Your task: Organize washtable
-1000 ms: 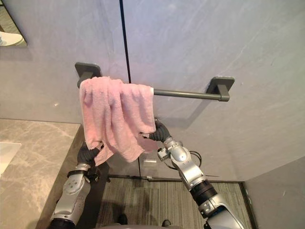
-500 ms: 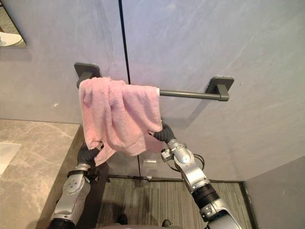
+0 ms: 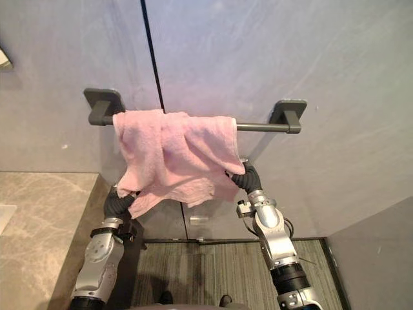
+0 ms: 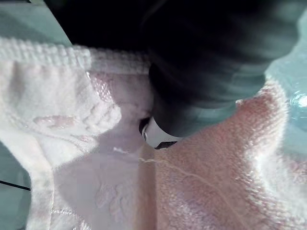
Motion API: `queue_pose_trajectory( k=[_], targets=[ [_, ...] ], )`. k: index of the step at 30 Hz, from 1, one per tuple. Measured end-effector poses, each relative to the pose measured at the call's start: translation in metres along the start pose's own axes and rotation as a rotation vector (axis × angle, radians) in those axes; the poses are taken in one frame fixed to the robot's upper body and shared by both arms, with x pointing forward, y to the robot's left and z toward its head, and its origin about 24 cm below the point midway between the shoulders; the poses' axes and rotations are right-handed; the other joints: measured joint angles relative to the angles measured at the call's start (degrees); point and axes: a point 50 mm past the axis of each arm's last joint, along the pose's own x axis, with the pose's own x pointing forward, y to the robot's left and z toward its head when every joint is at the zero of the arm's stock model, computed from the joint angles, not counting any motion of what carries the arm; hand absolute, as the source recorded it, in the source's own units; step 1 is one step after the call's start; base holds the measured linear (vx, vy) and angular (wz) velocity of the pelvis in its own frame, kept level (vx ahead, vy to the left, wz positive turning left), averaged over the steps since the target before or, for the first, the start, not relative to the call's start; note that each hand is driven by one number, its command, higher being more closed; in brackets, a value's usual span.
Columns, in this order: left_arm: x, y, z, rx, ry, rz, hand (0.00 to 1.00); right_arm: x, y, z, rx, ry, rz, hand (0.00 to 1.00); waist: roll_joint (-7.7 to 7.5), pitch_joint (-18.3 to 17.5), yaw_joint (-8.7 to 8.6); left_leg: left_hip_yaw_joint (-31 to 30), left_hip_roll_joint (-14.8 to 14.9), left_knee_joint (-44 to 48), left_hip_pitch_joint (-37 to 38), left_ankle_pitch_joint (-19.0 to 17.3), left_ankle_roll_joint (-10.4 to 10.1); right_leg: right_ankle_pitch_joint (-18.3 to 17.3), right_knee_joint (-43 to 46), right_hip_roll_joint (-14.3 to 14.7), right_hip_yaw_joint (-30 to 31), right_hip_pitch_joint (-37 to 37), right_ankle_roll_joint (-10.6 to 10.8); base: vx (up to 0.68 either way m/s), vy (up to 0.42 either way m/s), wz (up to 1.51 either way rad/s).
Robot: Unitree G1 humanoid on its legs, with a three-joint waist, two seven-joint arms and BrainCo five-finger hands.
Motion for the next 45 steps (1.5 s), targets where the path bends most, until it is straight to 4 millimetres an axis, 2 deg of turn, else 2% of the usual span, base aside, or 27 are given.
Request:
queue_pose_trajectory(
  k=[12, 17, 20, 34, 45],
  targets=[
    [-0.001, -0.012, -0.005, -0.04, 0.015, -0.033, 1.0, -0.012, -0.015, -0.008, 0.072, 0.024, -0.095, 1.0, 0.89, 0.4, -0.28, 0.6, 0.1, 0.0, 0.3, -0.2, -0.1, 0.0, -0.1, 0.1, 0.6, 0.0, 0.0, 0.0, -0.001, -0.02],
    [-0.003, -0.016, -0.02, -0.046, 0.078, -0.059, 1.0, -0.017, -0.021, -0.014, 0.076, 0.048, -0.128, 1.0, 1.0, 0.4, -0.95, 0.8, 0.1, 0.0, 0.4, -0.4, -0.1, -0.1, -0.2, 0.1, 0.9, 0.0, 0.1, 0.0, 0.001, -0.02],
    [-0.003, -0.016, -0.025, -0.047, 0.099, -0.055, 1.0, -0.018, -0.02, -0.019, 0.085, 0.066, -0.133, 1.0, 1.01, 0.4, -1.64, 0.9, 0.1, 0.0, 0.4, -0.5, -0.1, -0.1, -0.2, 0.1, 1.0, 0.0, 0.1, 0.0, -0.002, -0.02],
    [-0.003, -0.012, -0.034, -0.124, 0.14, -0.019, 1.0, -0.016, -0.015, -0.028, 0.11, 0.091, -0.139, 1.0, 2.14, -0.2, -1.63, 0.1, -0.1, 0.0, 0.6, -0.7, -0.2, -0.1, -0.8, 0.1, 0.1, 0.8, 0.2, -0.01, -0.001, 0.02],
    [-0.003, -0.009, -0.035, -0.17, 0.134, 0.024, 1.0, -0.014, -0.01, -0.031, 0.127, 0.102, -0.133, 1.0, 2.22, -0.2, -1.47, -0.5, -0.1, -0.1, 0.5, -0.7, -0.2, -0.2, -1.1, 0.1, -0.6, 1.3, 0.3, -0.01, -0.003, 0.03]
  ],
)
